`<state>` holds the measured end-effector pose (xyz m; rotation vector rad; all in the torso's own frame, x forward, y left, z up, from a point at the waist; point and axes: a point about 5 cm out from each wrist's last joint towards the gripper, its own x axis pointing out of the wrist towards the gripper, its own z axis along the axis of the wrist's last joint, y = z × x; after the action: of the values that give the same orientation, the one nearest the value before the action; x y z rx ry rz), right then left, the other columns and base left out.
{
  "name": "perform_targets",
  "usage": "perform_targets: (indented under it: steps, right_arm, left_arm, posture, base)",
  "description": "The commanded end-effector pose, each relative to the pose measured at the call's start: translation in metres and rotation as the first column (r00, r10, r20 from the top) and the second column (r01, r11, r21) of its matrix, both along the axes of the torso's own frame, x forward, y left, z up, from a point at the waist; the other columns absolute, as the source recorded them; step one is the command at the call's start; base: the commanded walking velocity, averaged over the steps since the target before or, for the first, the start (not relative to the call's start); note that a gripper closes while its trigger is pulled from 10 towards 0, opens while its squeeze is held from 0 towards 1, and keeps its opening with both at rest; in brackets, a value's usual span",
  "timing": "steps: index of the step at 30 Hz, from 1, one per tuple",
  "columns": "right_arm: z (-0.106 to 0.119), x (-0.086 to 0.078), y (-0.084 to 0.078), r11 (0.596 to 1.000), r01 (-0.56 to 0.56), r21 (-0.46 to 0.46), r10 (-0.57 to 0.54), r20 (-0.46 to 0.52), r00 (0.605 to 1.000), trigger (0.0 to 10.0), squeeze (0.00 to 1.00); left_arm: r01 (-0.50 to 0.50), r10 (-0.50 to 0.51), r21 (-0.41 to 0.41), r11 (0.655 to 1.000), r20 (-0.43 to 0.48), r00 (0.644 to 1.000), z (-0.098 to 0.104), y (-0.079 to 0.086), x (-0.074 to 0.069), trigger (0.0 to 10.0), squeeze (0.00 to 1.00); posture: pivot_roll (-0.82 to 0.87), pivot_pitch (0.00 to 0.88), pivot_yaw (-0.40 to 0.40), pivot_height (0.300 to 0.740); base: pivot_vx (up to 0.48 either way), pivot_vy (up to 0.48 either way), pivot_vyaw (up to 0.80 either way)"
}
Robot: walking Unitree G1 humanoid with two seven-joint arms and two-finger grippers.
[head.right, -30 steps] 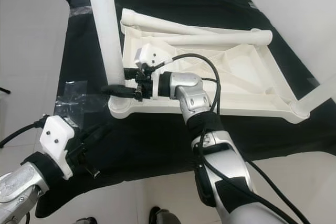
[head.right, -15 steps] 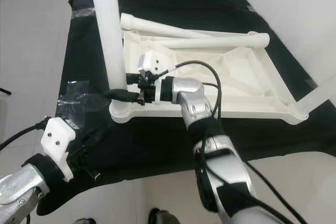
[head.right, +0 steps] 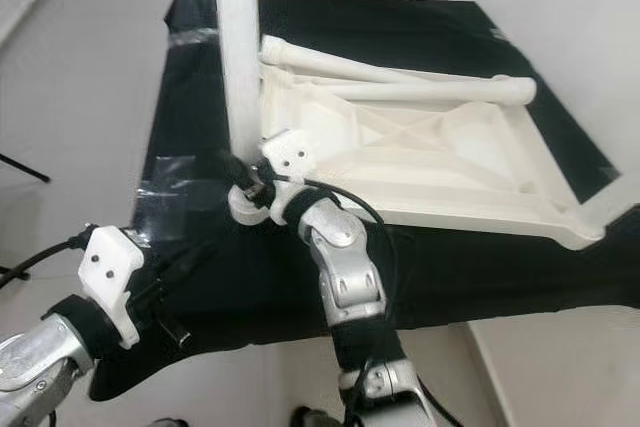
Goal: Building children table
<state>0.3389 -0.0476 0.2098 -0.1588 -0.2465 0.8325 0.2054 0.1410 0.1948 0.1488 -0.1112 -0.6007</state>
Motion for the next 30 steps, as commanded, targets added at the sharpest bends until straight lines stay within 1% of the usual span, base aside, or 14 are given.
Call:
perform_targets:
  steps: [1, 7, 8, 9, 10, 11, 12, 14, 15, 17, 20, 24, 25, 30]
  right_arm:
    - [-0.019, -0.002, 0.002, 0.981, -0.146, -0.129, 0.141, -0.044, 0.989, 10.0, 1.0]
    - [-0.007, -0.006, 0.005, 0.945, -0.306, -0.117, 0.304, -0.033, 0.952, 10.0, 1.0]
    - [-0.001, -0.01, 0.005, 0.915, -0.383, -0.127, 0.381, -0.039, 0.924, 10.0, 0.24]
    - [-0.001, -0.01, 0.005, 0.915, -0.383, -0.127, 0.381, -0.039, 0.924, 10.0, 0.24]
    - [0.006, -0.011, 0.004, 0.861, -0.482, -0.164, 0.482, -0.047, 0.875, 10.0, 0.0]
    - [0.011, -0.01, 0.002, 0.805, -0.56, -0.195, 0.558, -0.071, 0.827, 10.0, 0.0]
    - [0.011, -0.01, 0.002, 0.805, -0.56, -0.195, 0.558, -0.071, 0.827, 10.0, 0.0]
    - [0.02, -0.004, 0.0, 0.729, -0.649, -0.219, 0.64, -0.119, 0.759, 10.0, 0.0]
    - [0.02, -0.004, 0.0, 0.729, -0.649, -0.219, 0.64, -0.119, 0.759, 10.0, 0.0]
    - [0.028, -0.001, 0.001, 0.669, -0.713, -0.213, 0.699, -0.147, 0.7, 10.0, 0.0]
    - [0.035, 0.004, 0.003, 0.621, -0.76, -0.19, 0.743, -0.165, 0.648, 10.0, 0.0]
    - [0.036, 0.005, 0.004, 0.612, -0.769, -0.182, 0.751, -0.171, 0.638, 10.0, 0.0]
    - [0.036, 0.007, 0.004, 0.607, -0.775, -0.175, 0.754, -0.182, 0.631, 0.0, 0.0]
    - [0.035, 0.008, 0.003, 0.6, -0.783, -0.167, 0.758, -0.194, 0.622, 0.0, 0.0]
  left_arm:
    - [-0.014, 0.014, 0.014, 1.0, -0.005, 1.0, 0.0, 0.005, 0.0, 10.0, 0.0]
    - [-0.009, 0.009, 0.01, 1.0, -0.002, 1.0, 0.001, 0.003, 0.0, 10.0, 0.0]
    - [0.0, 0.0, 0.008, 1.0, -0.006, 1.0, -0.001, 0.001, 0.0, 10.0, 0.0]
    - [0.0, 0.0, 0.008, 1.0, -0.006, 1.0, -0.001, 0.001, 0.0, 10.0, 0.0]
    - [0.004, -0.004, 0.007, 1.0, -0.008, 1.0, -0.001, 0.0, 0.0, 10.0, 0.0]
    - [0.005, -0.005, 0.008, 1.0, -0.007, 1.0, -0.001, 0.0, 0.0, 10.0, 0.0]
    - [0.005, -0.005, 0.008, 1.0, -0.007, 1.0, -0.001, 0.0, 0.0, 10.0, 0.0]
    - [0.0, 0.0, 0.009, 1.0, -0.005, 1.0, -0.001, 0.0, 0.0, 10.0, 0.0]
    - [0.0, 0.0, 0.009, 1.0, -0.005, 1.0, -0.001, 0.0, 0.0, 10.0, 0.0]
    - [-0.005, 0.005, 0.011, 1.0, -0.005, 1.0, -0.001, 0.001, 0.0, 10.0, 0.0]
    - [-0.009, 0.009, 0.014, 1.0, -0.004, 1.0, -0.001, 0.002, 0.0, 10.0, 0.0]
    - [-0.01, 0.01, 0.015, 1.0, -0.004, 1.0, -0.001, 0.002, 0.0, 10.0, 0.0]
    - [-0.011, 0.011, 0.016, 1.0, -0.004, 1.0, -0.001, 0.002, 0.0, 10.0, 0.0]
    - [-0.013, 0.013, 0.018, 1.0, -0.005, 1.0, -0.001, 0.002, -0.001, 10.0, 0.0]
  posture:
    - [0.11, 0.229, -0.131, 0.74]
    - [0.11, 0.228, -0.131, 0.74]
    - [0.11, 0.226, -0.132, 0.74]
    - [0.11, 0.226, -0.132, 0.74]
    - [0.11, 0.227, -0.133, 0.74]
    - [0.12, 0.225, -0.136, 0.74]
    - [0.12, 0.225, -0.136, 0.74]
    - [0.13, 0.228, -0.143, 0.74]
    - [0.13, 0.228, -0.143, 0.74]
    - [0.13, 0.231, -0.145, 0.74]
    - [0.14, 0.233, -0.148, 0.74]
    - [0.14, 0.233, -0.148, 0.74]
    - [0.14, 0.235, -0.148, 0.74]
    - [0.14, 0.239, -0.148, 0.74]
  base:
    - [0.0, 0.0, 0.0]
    - [0.0, 0.0, 0.0]
    - [0.0, 0.0, 0.0]
    - [0.0, 0.0, 0.0]
    - [0.0, 0.0, 0.0]
    - [0.0, 0.0, 0.0]
    - [0.0, 0.0, 0.0]
    - [0.0, 0.0, 0.0]
    - [0.0, 0.0, 0.0]
    - [0.0, 0.0, 0.0]
    - [0.0, 0.0, 0.0]
    - [0.0, 0.0, 0.0]
    - [0.0, 0.0, 0.0]
    - [0.0, 0.0, 0.0]
